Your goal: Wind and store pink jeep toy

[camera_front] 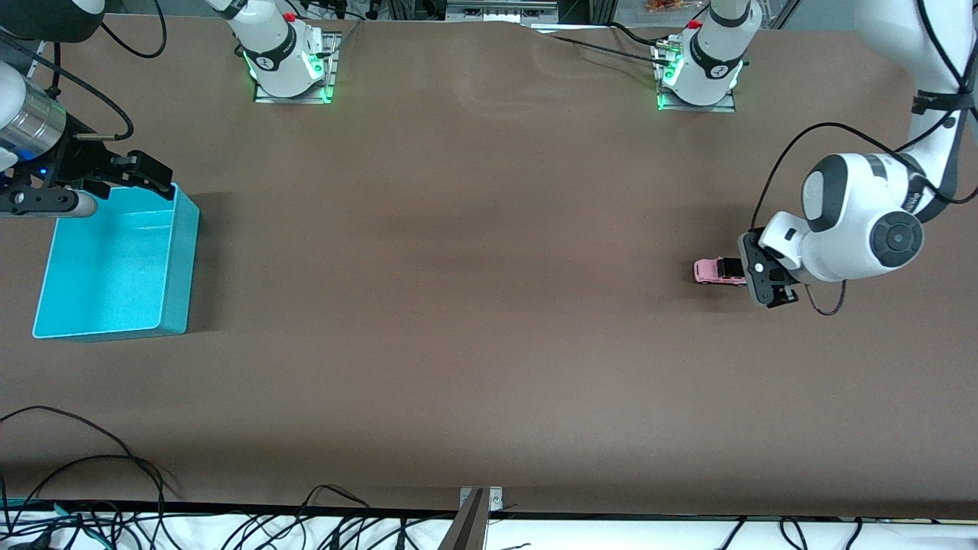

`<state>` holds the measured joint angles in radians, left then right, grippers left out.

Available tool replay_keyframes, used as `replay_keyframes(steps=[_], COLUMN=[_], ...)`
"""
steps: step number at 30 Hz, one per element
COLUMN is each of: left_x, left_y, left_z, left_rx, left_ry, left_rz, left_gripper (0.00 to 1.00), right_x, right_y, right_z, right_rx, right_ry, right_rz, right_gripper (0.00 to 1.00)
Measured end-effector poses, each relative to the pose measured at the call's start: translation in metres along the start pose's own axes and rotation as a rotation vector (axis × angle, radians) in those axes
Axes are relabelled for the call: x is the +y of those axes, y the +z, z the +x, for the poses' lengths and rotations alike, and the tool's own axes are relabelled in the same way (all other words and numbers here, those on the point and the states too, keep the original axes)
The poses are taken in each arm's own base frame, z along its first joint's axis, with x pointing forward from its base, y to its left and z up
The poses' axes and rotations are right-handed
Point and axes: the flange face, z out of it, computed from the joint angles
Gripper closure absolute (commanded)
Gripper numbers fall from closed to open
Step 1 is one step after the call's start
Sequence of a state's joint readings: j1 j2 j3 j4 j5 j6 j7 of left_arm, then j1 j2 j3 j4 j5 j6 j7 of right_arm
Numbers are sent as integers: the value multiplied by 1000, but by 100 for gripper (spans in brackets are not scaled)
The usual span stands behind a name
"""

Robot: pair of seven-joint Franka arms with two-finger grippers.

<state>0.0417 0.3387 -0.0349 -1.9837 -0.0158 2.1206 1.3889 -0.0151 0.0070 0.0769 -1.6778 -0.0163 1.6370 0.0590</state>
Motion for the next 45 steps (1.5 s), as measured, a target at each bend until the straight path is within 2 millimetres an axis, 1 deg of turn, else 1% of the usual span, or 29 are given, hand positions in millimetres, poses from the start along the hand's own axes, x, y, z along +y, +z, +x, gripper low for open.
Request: replay_keyframes(steps=[6, 7, 14, 17, 25, 30, 35, 43, 45], left_x=[12, 16, 16, 16, 12, 9, 7, 12, 14], left_y=[31, 39, 42, 47, 71, 85, 87, 92, 96], left_z=[0, 0, 0, 0, -1, -12, -18, -14, -14], left_rx=[-37, -45, -42, -39, -33, -31, -29, -8, -1], left_ry=[80, 97, 125, 146, 208, 228, 235, 223, 216], left_rz=[9, 15, 38, 57, 84, 77, 75, 60, 51], left_gripper=[0, 0, 0, 0, 0, 0, 0, 0, 2], right_x=[0, 0, 0, 0, 0, 0, 1, 1, 1], right_y=[0, 0, 0, 0, 0, 0, 0, 0, 0], right_z=[0, 0, 0, 0, 0, 0, 0, 0, 0], right_rx=[0, 0, 0, 0, 0, 0, 0, 0, 0], right_ry=[0, 1, 1, 1, 1, 1, 1, 1, 1], right_rz=[0, 0, 0, 0, 0, 0, 0, 0, 0], right_gripper=[0, 0, 0, 0, 0, 0, 0, 0, 0])
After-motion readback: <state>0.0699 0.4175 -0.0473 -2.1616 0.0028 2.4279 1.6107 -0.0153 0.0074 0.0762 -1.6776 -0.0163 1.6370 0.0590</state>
